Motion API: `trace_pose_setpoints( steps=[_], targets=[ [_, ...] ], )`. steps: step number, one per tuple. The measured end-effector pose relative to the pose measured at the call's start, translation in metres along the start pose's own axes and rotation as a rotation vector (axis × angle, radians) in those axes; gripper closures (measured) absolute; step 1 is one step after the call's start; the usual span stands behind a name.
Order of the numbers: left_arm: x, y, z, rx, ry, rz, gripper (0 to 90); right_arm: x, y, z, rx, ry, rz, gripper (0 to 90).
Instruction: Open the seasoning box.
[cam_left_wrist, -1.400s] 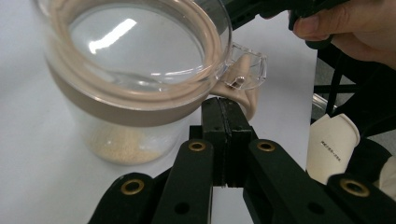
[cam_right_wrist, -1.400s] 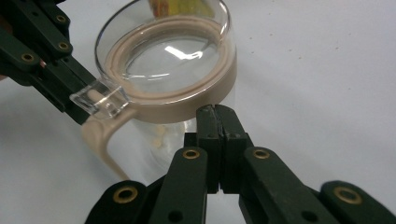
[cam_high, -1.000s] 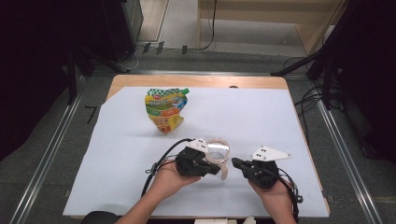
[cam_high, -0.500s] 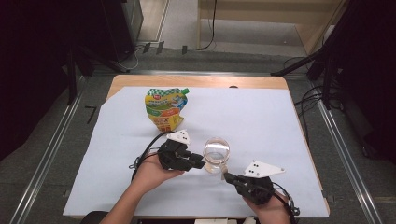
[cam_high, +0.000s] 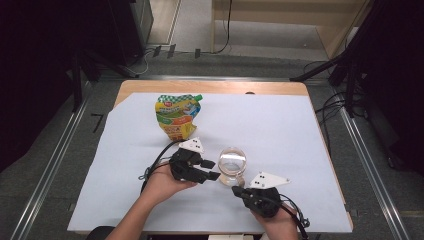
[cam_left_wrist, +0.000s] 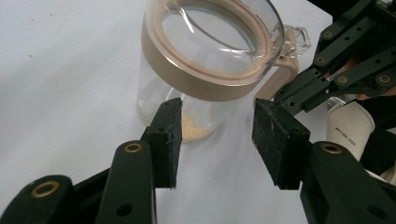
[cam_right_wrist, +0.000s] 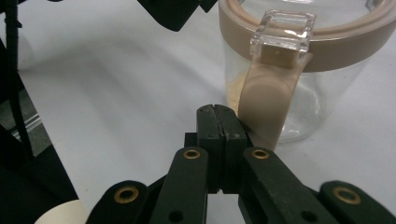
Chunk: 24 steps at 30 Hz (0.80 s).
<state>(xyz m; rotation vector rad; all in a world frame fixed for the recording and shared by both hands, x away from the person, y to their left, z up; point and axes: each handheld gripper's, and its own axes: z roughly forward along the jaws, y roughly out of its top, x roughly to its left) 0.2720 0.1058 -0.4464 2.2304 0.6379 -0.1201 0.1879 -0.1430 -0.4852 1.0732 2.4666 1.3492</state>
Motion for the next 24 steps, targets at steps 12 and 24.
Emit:
trace_pose_setpoints(
  steps=[12,24],
  targets=[
    [0.002,-0.001,0.0,-0.009,0.008,0.001,51.3,-0.02,-0.003,-0.009,0.0,-0.082,0.023,90.0],
    [0.004,-0.002,0.001,-0.018,0.023,0.023,44.0,-0.048,-0.003,-0.016,-0.027,-0.18,0.075,90.0]
  ],
)
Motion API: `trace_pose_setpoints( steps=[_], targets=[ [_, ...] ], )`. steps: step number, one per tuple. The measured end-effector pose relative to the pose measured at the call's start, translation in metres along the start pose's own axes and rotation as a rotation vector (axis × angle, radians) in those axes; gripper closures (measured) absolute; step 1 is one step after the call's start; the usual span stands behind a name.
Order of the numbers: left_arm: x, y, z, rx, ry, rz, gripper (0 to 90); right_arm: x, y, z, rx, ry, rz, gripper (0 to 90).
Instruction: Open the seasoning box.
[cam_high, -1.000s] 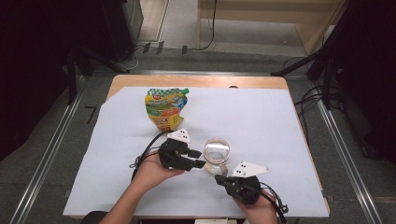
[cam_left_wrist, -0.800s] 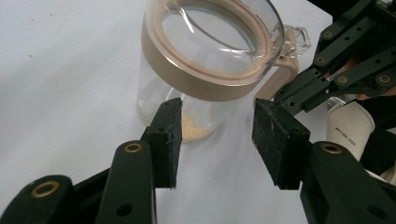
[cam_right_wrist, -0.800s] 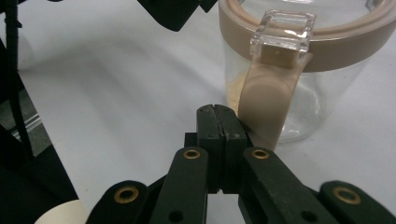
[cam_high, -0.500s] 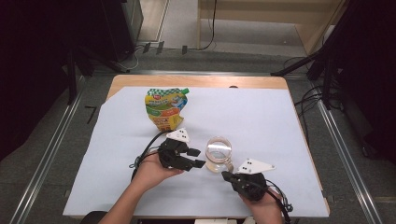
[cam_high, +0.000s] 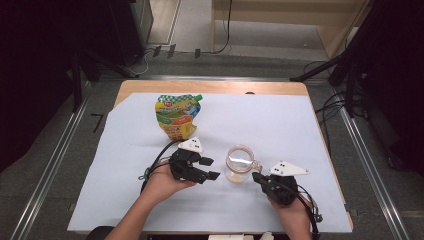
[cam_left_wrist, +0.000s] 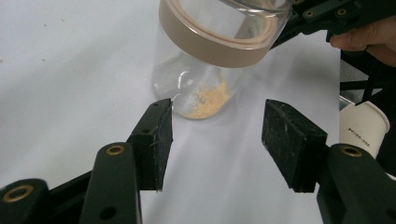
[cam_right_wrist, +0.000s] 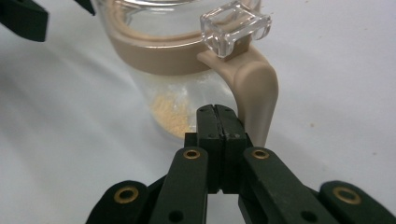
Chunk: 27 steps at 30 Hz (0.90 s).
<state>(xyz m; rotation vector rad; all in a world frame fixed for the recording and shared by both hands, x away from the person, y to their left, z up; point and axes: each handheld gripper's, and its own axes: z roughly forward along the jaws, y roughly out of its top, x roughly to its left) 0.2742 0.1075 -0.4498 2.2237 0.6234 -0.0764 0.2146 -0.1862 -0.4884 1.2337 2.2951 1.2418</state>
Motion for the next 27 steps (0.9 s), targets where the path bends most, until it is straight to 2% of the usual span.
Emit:
trace_pose_setpoints(
  steps=[7,9,17,19,23,27],
  targets=[
    [-0.001,0.0,0.001,-0.006,0.009,0.023,41.7,-0.014,0.004,0.007,-0.021,-0.056,-0.003,90.0],
    [-0.002,0.0,0.002,-0.007,0.011,0.026,40.8,-0.021,0.007,0.01,-0.029,-0.062,0.021,90.0],
    [-0.003,0.002,0.007,-0.01,-0.001,0.025,39.7,-0.04,0.015,0.025,-0.056,-0.064,0.026,90.0],
    [-0.003,0.002,0.009,-0.011,0.008,0.036,38.5,-0.043,0.018,0.03,-0.059,-0.041,0.026,90.0],
    [-0.001,0.004,0.012,-0.027,0.013,0.019,36.2,-0.048,0.023,0.039,-0.064,-0.045,0.0,90.0],
    [0.003,0.007,0.014,-0.039,0.025,0.002,34.1,-0.048,0.023,0.044,-0.037,-0.03,0.007,90.0]
  ],
)
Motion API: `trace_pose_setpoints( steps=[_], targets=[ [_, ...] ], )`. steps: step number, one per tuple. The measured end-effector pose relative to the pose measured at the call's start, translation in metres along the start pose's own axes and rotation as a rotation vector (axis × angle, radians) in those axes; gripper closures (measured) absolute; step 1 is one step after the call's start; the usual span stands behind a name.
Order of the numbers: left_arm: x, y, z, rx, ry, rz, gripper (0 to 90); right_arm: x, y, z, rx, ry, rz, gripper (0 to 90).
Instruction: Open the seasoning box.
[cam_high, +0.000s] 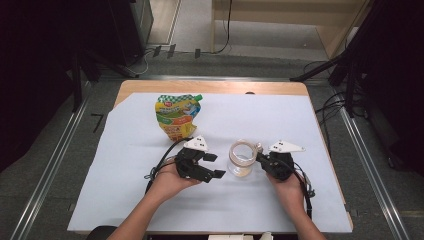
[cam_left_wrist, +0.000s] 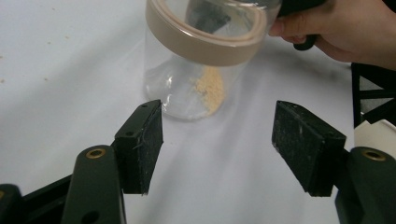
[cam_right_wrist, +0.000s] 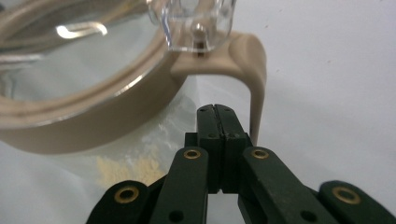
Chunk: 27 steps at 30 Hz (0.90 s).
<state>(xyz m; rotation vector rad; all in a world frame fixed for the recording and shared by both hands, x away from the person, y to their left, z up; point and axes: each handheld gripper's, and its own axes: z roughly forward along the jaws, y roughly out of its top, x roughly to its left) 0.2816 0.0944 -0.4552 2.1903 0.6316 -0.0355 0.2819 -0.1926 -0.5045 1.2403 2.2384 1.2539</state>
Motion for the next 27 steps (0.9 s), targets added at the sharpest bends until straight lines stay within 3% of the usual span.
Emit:
trace_pose_setpoints(
  steps=[11,18,20,22,27],
  targets=[
    [0.004,0.003,0.001,-0.016,-0.048,0.021,25.7,0.021,-0.002,0.004,0.036,0.048,-0.016,90.0],
    [0.005,0.003,0.002,-0.018,-0.049,0.029,18.3,0.037,-0.004,0.006,0.051,0.1,-0.033,90.0],
    [0.006,0.003,0.003,-0.024,-0.047,0.041,17.2,0.038,-0.002,0.006,0.065,0.106,-0.058,90.0],
    [0.007,0.003,0.005,-0.029,-0.053,0.054,15.8,0.036,0.0,0.005,0.083,0.123,-0.052,90.0],
    [0.007,0.006,0.015,-0.032,-0.053,0.076,11.0,0.035,0.005,-0.004,0.074,0.126,-0.069,90.0]
  ],
)
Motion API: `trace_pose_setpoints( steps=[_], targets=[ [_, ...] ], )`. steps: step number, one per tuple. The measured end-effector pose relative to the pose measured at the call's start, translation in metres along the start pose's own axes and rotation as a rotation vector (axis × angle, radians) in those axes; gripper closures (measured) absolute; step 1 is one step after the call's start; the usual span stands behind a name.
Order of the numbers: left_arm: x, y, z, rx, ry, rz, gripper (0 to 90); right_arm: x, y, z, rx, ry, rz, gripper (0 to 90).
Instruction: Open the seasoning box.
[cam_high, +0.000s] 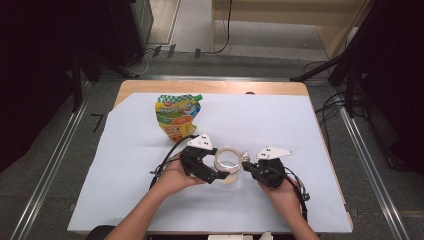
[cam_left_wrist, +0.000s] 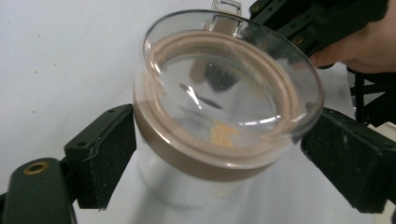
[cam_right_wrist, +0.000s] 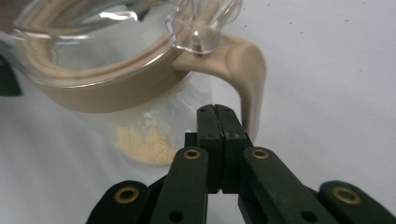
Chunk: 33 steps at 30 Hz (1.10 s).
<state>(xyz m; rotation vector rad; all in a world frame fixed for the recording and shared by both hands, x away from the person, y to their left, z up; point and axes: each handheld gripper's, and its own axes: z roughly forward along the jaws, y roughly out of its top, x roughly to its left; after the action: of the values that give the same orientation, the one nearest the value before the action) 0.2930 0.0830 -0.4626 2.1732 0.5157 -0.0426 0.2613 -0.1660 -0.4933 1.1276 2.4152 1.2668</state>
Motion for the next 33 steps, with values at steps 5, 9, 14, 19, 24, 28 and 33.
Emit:
trace_pose_setpoints(
  steps=[5,9,14,19,24,28,33],
  targets=[
    [0.0,0.002,0.007,-0.007,0.006,0.021,8.6,-0.005,0.001,-0.016,0.006,0.007,-0.009,90.0],
    [-0.003,0.004,0.006,-0.001,0.032,0.052,10.0,-0.013,0.001,-0.023,0.002,-0.017,0.008,90.0],
    [-0.003,0.004,0.006,-0.004,0.032,0.044,10.1,-0.021,0.003,-0.009,0.002,-0.036,0.017,90.0],
    [-0.003,0.006,0.006,0.009,0.032,0.035,10.1,-0.024,0.005,-0.003,-0.006,-0.038,0.037,90.0],
    [-0.004,0.008,0.004,0.0,0.031,0.04,9.8,-0.023,0.006,-0.003,-0.005,-0.043,0.035,90.0],
    [-0.005,0.01,0.004,-0.003,0.034,0.042,9.4,-0.023,0.006,-0.003,-0.004,-0.045,0.04,90.0],
    [-0.006,0.013,0.002,-0.003,0.038,0.046,9.2,-0.023,0.006,-0.003,-0.005,-0.047,0.038,90.0]
  ],
)
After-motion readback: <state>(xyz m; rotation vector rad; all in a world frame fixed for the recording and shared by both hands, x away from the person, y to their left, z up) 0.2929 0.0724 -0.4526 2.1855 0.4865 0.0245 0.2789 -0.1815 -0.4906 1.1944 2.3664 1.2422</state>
